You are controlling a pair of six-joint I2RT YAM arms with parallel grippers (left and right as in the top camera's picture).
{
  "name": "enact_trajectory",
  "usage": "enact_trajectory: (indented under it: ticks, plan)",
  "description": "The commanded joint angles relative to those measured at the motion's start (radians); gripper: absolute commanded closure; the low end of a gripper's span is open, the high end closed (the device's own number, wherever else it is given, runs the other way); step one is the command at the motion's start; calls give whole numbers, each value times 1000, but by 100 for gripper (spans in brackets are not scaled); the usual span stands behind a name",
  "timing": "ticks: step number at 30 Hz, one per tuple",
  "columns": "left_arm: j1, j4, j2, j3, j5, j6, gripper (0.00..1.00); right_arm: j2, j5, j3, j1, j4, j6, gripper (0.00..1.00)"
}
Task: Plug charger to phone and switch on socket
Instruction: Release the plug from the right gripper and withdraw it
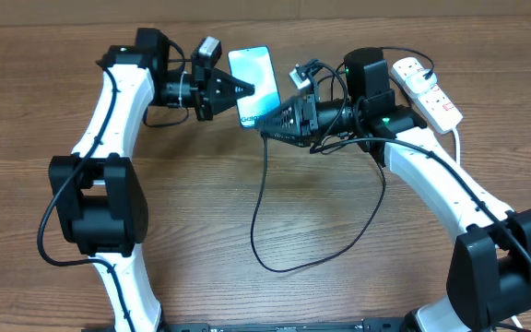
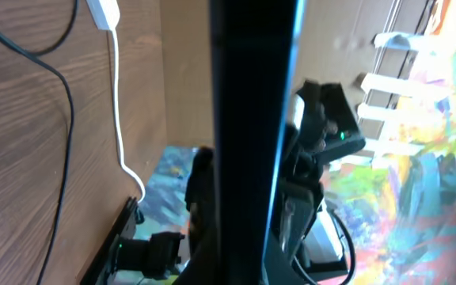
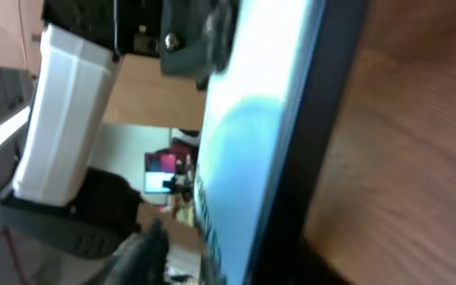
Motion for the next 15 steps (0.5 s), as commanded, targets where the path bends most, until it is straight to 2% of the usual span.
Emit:
enact_trajectory:
  ticks: [1, 3, 7, 9, 11, 15]
  plan:
    - [-2, 10, -9, 23, 23, 38, 96, 10, 21, 7, -9, -5, -5, 50]
    - [9, 8, -9, 23, -2, 38, 96, 10, 19, 7, -9, -16, -6, 42]
    - [39, 10, -9, 23, -56, 39, 96, 10, 19, 7, -9, -23, -6, 38]
    - [59, 23, -9, 23, -98, 45, 96, 10, 20, 7, -9, -23, -6, 31]
    - [79, 28, -9, 23, -117, 97, 96, 10, 32, 7, -10, -25, -10, 23]
    - [95, -2, -9, 23, -204, 198, 96, 10, 138, 7, -15, -80, -34, 15]
